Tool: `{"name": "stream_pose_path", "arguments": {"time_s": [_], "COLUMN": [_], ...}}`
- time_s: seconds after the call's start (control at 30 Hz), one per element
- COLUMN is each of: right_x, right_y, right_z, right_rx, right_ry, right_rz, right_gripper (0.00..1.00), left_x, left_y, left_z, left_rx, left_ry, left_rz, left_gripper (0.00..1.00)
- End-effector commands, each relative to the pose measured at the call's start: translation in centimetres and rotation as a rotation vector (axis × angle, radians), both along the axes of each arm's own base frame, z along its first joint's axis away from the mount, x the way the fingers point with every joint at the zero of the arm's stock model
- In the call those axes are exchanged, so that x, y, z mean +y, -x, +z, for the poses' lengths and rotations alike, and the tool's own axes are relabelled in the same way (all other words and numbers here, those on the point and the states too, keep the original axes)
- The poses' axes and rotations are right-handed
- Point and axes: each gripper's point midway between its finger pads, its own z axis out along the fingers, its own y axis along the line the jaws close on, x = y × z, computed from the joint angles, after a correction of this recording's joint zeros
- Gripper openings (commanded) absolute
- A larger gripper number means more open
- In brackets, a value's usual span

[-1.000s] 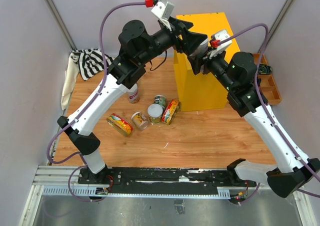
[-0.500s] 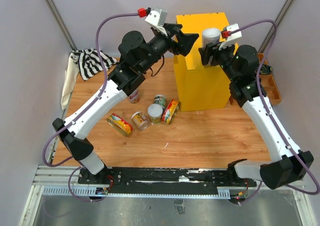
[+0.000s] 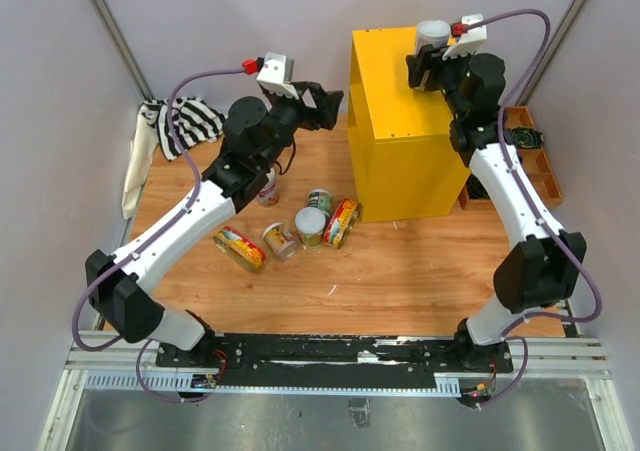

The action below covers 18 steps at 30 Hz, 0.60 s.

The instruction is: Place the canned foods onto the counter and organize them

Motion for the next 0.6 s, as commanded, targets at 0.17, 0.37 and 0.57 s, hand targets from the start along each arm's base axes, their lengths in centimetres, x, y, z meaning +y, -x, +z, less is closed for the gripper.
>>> {"name": "stream_pose_path", "arguments": {"time_s": [0.17,0.37,0.57], "right_x": [-2.2,-3.0,-2.9], "right_y": [-4.7,-7.3,-9.9], "right_z": [4.0,2.8,2.3], "right_rx": [-0.161,-0.152,-0.144], "right_ry": [-0.019,-0.01,0.021], "right_rz": [-0.058,-0.085,-0.086], "right_gripper": [0.09,0.11,0.13], "left_x": [6.1,8.5,10.6], "left_y": [-0.4,-0.1,0.7], "left_z": [-3.3,-6.4,-8.6], "left_rx": [0.034,0.079,0.125], "left_ry": [0.073,0.06,0.072], "left_rz": [0.114,0.158,0.183], "left_gripper": [0.84,0.84,0.84]}}
